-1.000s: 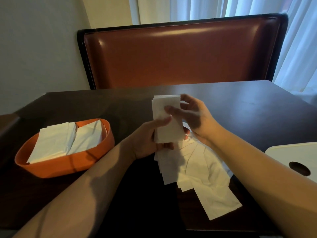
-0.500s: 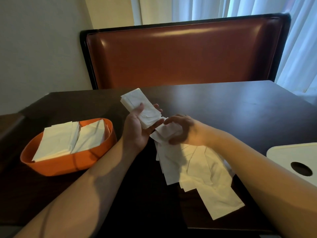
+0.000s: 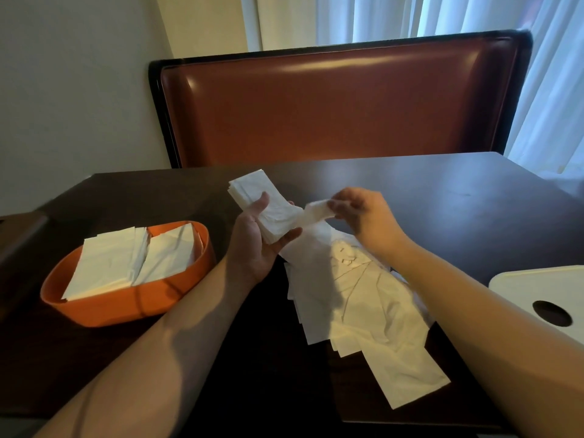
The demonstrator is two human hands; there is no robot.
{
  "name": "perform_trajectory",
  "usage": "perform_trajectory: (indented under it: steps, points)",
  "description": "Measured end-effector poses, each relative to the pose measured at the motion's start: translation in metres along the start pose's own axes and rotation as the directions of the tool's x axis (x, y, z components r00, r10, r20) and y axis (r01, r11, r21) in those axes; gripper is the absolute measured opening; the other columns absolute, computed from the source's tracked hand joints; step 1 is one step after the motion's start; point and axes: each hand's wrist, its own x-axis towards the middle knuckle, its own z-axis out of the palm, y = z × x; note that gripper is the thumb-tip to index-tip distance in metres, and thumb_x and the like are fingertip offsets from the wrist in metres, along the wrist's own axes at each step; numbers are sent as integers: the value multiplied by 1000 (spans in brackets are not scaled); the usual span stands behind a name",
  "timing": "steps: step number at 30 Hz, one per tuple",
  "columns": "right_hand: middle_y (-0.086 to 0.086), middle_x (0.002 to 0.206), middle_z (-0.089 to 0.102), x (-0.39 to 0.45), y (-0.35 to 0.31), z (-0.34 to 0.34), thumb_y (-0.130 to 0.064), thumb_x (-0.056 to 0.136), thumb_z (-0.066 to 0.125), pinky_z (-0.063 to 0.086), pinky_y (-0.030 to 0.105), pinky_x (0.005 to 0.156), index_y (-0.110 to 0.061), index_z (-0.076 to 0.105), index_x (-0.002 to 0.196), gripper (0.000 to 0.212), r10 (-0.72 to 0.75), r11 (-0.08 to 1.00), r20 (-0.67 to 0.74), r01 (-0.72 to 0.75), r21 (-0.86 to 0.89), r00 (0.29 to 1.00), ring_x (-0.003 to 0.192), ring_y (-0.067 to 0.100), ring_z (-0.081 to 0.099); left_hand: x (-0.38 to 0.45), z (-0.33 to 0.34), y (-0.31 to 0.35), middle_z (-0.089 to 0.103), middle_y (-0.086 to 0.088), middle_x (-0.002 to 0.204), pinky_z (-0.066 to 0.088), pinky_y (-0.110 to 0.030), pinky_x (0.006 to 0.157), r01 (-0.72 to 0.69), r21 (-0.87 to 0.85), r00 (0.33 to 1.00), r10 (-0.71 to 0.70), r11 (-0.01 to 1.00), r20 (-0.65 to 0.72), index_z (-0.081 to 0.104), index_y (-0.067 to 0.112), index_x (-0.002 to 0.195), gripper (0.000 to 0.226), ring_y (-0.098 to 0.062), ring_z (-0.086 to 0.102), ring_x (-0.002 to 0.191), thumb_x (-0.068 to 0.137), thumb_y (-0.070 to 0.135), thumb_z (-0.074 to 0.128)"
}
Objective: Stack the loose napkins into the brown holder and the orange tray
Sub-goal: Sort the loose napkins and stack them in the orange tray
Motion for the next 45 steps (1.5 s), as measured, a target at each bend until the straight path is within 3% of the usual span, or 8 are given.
perform_trajectory:
  steps: [10,14,18,20,27,34,39,45]
  points:
    - [16,100,71,-2,-13,-8,-14,79,72,58,31,81,-4,60,120,44,243,685,275,-365,630,930,84,23,69,-6,6,-1,61,-12,104,55,-40,78,87,204,989,-109,975,100,53,19,105,17,-26,61,94,102,35,47]
    - [12,110,69,-2,-7,-5,2,70,79,50,35,97,-12,53,133,69,241,900,240,-309,308,940,103,22,66,-5,5,0,63,-12,102,54,-41,80,101,207,985,-126,973,114,53,19,102,14,-27,61,93,101,33,48]
    - [-1,82,67,-4,-5,2,-11,92,67,48,20,65,-6,68,99,8,166,954,10,-164,251,986,69,10,57,-6,5,-3,66,-11,97,51,-40,82,104,229,979,-140,968,147,57,14,100,23,-27,63,93,101,34,47]
    - [-8,67,62,-2,-10,-3,-25,97,61,45,16,59,-10,62,79,24,171,955,-99,-140,262,980,62,7,54,-5,4,-1,65,-12,100,50,-39,84,97,222,981,-131,970,146,58,14,102,24,-27,63,96,100,36,49]
    - [5,95,72,-7,-33,-22,-18,87,65,57,30,82,-7,66,105,21,53,745,337,-262,613,940,89,18,68,-1,-2,0,66,-15,117,46,-39,81,88,252,965,-145,964,217,60,21,122,44,-33,61,110,96,55,47]
    - [5,85,67,-10,-31,9,-15,85,76,52,20,56,-7,66,84,12,16,978,57,-28,206,998,65,8,62,-4,-4,-7,66,-10,102,43,-37,75,84,309,880,-216,947,423,52,26,132,65,-23,65,88,97,67,17]
    - [10,112,52,-7,-27,16,-19,80,80,61,30,67,-9,57,94,29,-40,999,-59,41,23,997,92,17,59,-7,-2,-6,74,-5,91,46,-32,63,67,381,881,-234,922,412,56,24,117,35,-20,71,86,101,45,34]
    - [9,104,66,-4,-23,15,-58,69,69,58,36,70,-13,56,112,63,222,928,54,-228,295,974,85,20,68,-11,-1,-4,75,-8,104,52,-45,97,24,280,929,-125,960,347,59,20,119,42,-21,71,100,104,48,31]
